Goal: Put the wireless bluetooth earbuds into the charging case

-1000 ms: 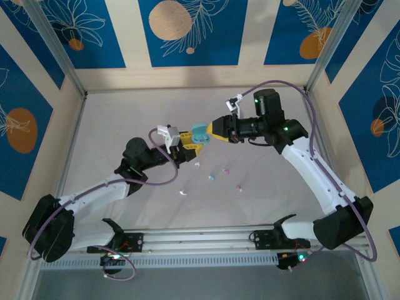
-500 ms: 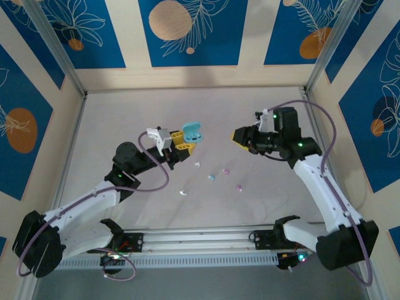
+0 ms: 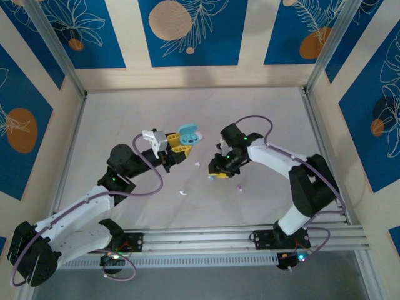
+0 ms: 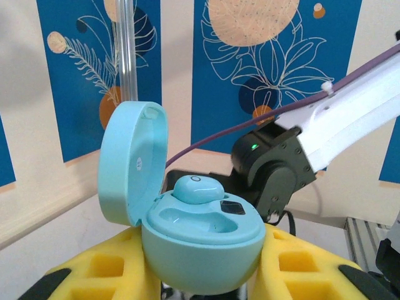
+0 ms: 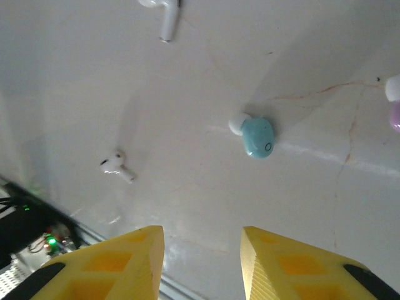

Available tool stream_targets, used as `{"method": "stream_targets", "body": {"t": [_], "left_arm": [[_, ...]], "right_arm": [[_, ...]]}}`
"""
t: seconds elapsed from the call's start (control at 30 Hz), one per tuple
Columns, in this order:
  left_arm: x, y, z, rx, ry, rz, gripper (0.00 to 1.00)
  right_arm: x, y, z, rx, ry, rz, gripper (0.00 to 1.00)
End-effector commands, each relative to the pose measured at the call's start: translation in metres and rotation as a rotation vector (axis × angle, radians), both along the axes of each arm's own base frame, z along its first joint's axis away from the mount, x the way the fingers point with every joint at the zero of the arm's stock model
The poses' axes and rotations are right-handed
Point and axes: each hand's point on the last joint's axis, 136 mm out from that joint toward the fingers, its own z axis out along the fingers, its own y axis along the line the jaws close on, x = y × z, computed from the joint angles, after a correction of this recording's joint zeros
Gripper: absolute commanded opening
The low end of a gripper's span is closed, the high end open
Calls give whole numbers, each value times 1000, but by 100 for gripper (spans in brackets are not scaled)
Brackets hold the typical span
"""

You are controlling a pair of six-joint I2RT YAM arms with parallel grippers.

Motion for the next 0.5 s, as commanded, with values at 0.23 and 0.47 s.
{"method": "stream_targets", "body": {"t": [0.23,0.47], "left_arm": [[-1,4,21,-16,-53,13,27],[-1,4,20,-10,-51,16,27]], "right_arm": [[26,6,-27,-129,-26,75,38],[33,9,-45,-176,-1,111,37]]}}
